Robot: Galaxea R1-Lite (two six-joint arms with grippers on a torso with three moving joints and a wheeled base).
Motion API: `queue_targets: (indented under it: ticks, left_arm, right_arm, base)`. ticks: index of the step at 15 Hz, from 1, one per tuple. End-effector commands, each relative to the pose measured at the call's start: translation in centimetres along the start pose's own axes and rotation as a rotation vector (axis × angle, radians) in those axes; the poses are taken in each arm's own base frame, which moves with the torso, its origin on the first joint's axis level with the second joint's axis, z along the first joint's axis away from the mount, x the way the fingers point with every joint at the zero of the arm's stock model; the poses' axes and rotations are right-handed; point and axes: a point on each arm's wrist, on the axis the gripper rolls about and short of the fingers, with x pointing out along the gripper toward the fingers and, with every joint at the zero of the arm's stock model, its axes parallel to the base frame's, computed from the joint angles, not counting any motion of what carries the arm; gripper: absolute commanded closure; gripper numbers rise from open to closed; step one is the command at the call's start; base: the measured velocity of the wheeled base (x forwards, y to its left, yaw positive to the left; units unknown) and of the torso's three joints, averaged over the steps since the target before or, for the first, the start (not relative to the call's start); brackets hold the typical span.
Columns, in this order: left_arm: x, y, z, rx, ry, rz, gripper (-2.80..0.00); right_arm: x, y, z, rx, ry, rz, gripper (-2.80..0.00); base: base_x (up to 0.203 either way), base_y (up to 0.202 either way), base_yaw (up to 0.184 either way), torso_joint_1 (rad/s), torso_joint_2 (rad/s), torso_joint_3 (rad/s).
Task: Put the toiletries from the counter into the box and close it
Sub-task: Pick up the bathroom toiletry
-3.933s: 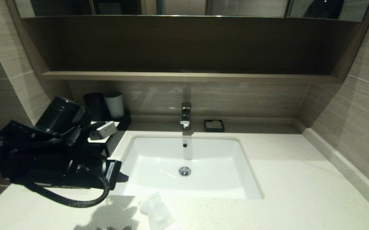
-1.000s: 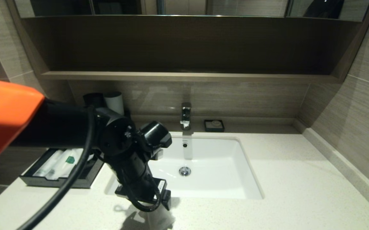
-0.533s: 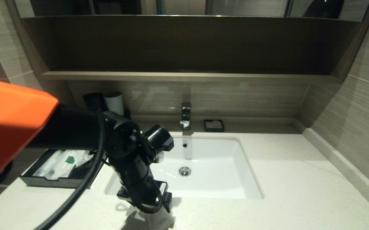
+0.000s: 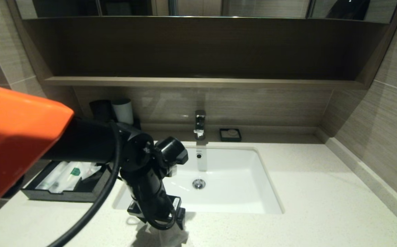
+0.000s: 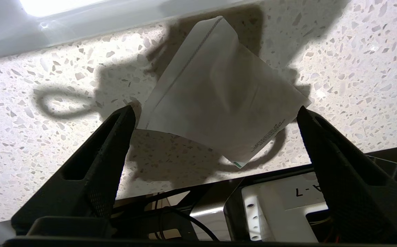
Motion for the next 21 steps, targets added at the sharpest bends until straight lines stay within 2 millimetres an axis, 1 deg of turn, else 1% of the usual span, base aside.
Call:
queue_targets:
  ticks: [1,8,17,18,21]
  left_arm:
    - [0.12,0.03,0.03,-0.014,0.006,0.002,-2.8]
    - [0.52,0.23,0.51,-0.06,0.007,0.012,-2.8]
    - [0.47,0.75,0.86,-0.081,-0.001,0.015,-2.8]
    - [0.47,0.75,0.86,-0.081,-0.001,0.015,0.0]
    - [0.71,0.76,0.88,-0.081,0.006,0.018,0.0]
  right_arm:
    - [0.01,0.0,-0.04,0.001,0.001,0.0,0.0]
    - [0.01,0.0,-0.04,0.0,0.001,0.0,0.0]
    - [0.01,0.0,-0.04,0.0,0.001,0.0,0.0]
    - [0.01,0.0,-0.04,0.0,0.001,0.0,0.0]
    - [0.01,0.0,-0.04,0.0,0.001,0.0,0.0]
  base:
    - [0.0,0.0,0.0,0.0,0.0,0.0]
    - [0.0,0.0,0.0,0.0,0.0,0.0]
    - [0.0,0.0,0.0,0.0,0.0,0.0]
    - [0.0,0.0,0.0,0.0,0.0,0.0]
    - [0.0,0.0,0.0,0.0,0.0,0.0]
